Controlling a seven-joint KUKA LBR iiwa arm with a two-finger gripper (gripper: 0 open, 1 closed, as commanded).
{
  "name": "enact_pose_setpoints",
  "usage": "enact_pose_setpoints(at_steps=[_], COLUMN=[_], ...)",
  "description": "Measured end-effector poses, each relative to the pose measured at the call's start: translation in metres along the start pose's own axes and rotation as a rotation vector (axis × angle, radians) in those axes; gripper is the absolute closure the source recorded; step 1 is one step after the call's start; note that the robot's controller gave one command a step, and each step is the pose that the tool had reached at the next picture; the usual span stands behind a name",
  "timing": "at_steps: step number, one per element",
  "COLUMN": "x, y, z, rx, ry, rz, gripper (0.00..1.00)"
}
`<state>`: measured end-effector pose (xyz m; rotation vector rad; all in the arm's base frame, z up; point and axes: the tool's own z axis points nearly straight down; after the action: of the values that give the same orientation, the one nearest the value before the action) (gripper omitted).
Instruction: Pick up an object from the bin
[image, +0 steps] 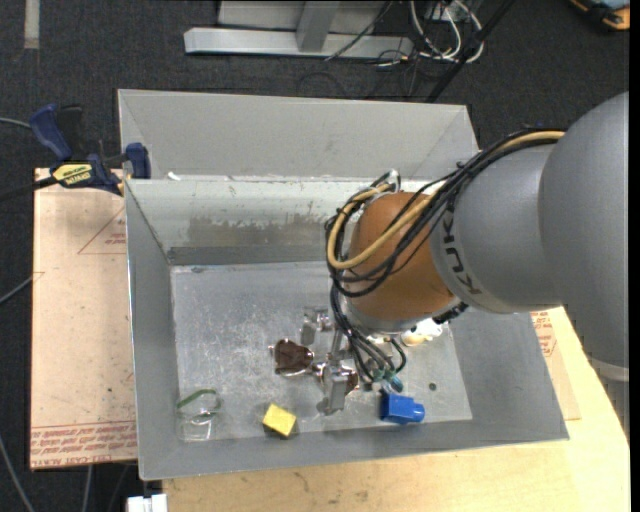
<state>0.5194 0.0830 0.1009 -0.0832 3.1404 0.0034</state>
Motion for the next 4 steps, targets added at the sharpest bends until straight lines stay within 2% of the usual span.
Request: enact_pose_setpoints(at_steps=[1,2,4], x=[-0.0003,0.0067,0.008], y=[0.0026,-0.0061,-0.0062], z=[0.0227,0.0311,0.0268], rx=[0.001,0.001,0.002], ry=[-0.001,0.0,0.004], rz=[0.132,0.133,0.134], gripper=[0.0,1.0,1.0])
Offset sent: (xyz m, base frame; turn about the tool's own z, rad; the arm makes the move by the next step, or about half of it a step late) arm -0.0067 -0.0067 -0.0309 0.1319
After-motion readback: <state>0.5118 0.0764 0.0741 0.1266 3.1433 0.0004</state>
